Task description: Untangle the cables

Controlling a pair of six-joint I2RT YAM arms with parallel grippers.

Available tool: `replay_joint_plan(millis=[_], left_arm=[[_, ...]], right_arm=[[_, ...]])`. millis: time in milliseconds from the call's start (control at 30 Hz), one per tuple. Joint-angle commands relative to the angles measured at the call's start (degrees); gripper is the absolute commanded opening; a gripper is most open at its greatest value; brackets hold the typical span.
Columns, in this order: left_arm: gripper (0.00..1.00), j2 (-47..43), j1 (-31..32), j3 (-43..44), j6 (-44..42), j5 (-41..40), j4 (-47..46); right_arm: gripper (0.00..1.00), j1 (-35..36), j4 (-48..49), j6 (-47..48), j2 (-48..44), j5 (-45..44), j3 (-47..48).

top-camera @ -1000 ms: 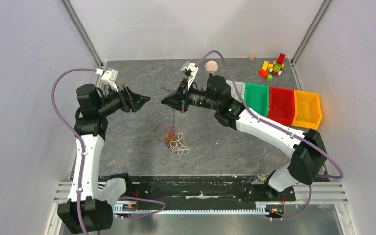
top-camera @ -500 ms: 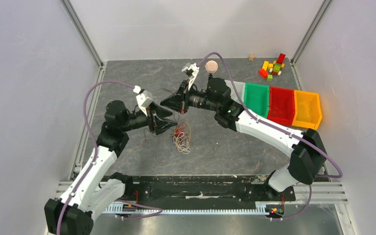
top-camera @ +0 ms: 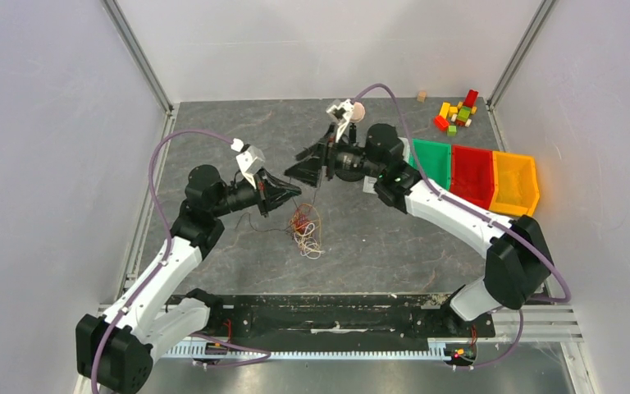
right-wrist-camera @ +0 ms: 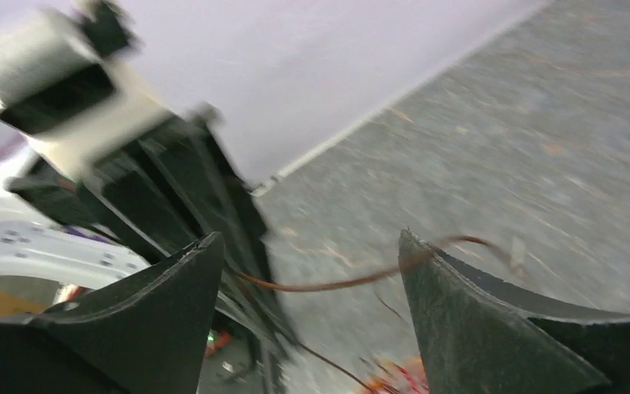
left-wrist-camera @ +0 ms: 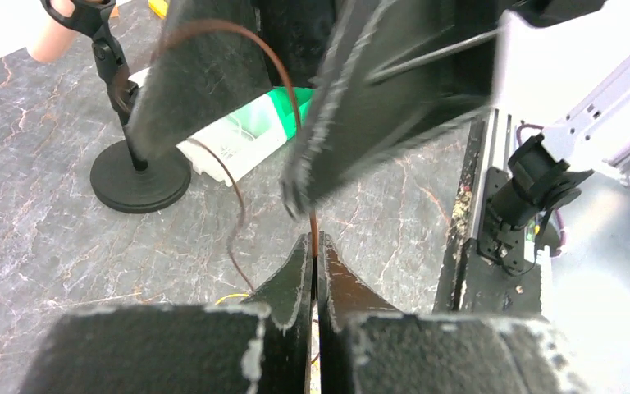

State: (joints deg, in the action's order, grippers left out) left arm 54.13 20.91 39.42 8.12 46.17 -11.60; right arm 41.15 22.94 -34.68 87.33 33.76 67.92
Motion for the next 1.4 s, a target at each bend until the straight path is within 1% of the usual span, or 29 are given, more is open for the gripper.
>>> replay_joint_plan(millis=[0,67,133,200,300,433,533,567,633,667,800,867,933,1033,1133,1200,1267,1300,1333,1367], left_arm=[[0.02,-0.7,-0.61,2.64,10.27,-1.58,-1.21],[0.02,0.83,-0.63,3.15,13.74,-3.61,-1.49],[0.02,2.27,-0.67,3.63,16.13,-4.32,-2.12],[0.02,3.29,-0.67,4.27,17.94,-5.43,-2.31],[0.02,4.6,-0.58,5.79,20.46,-5.83,-1.87],[0.02,4.83,-0.61,7.78,22.0,-6.68,0.0],[0.02,4.64,-0.67,9.19,23.28,-8.09,2.17],[0.02,4.66,-0.61,9.56,24.01,-7.73,2.14],[0.02,4.75,-0.63,10.13,25.95,-6.71,1.32],[0.02,4.6,-0.64,10.51,26.46,-6.42,0.94],[0.02,4.02,-1.47,14.41,26.85,-6.0,1.56],[0.02,4.03,-3.24,16.72,29.33,-5.26,0.27],[0.02,4.19,-5.22,19.6,32.09,-4.71,-1.3],[0.02,5.14,-8.32,25.08,35.9,-3.64,-4.2],[0.02,6.32,-11.26,30.33,39.91,-2.92,-7.23],[0.02,7.09,-12.1,33.68,42.03,-2.08,-8.41],[0.02,7.39,-12.29,35.71,43.36,-1.46,-9.3],[0.02,7.16,-12.4,36.55,43.19,-1.75,-9.4],[0.02,7.07,-12.66,37.28,43.12,-2.16,-9.45],[0.02,7.26,-13.09,38.43,43.24,-2.31,-9.87]], right_arm=[[0.85,-5.54,-4.92,9.82,-5.38,7.67,-6.31],[0.91,-5.17,-7.56,17.05,-8.89,7.73,-12.2],[0.98,-4.99,-5.68,20.14,-11.36,7.24,-18.16],[0.98,-3.22,-2.57,22.6,-12.0,4.18,-22.04],[0.98,1.17,3.97,27.66,-9.86,-0.33,-24.23],[0.93,5.56,10.98,32.21,-2.57,-4.78,-23.64],[0.9,6.82,17.55,36.48,2.94,-7.97,-25.17],[0.88,6.99,18.59,36.93,5.19,-8.91,-25.17],[0.78,7.06,19.31,36.53,9.0,-9.84,-24.15],[0.75,7.02,19.18,36.96,10.57,-9.56,-23.86],[0.52,6.63,18.38,38.02,12.72,-8.82,-25.06],[0.47,6.04,17.85,36.64,12.87,-8.19,-26.22],[0.46,5.54,17.86,35.49,12.62,-7.62,-27.78],[0.37,5.35,17.12,35.05,11.92,-6.27,-29.78],[0.36,5.27,15.55,34.74,12.06,-4.93,-30.47],[0.3,5.18,15.07,33.34,12.33,-4.75,-30.81],[0.1,5.17,14.87,33.3,12.43,-4.49,-30.99],[0.02,5.09,14.54,33.27,12.36,-4.57,-31.04],[0.0,5.04,13.83,33.27,12.35,-4.45,-31.18],[0.0,5.02,12.7,33.12,12.55,-4.06,-31.11]])
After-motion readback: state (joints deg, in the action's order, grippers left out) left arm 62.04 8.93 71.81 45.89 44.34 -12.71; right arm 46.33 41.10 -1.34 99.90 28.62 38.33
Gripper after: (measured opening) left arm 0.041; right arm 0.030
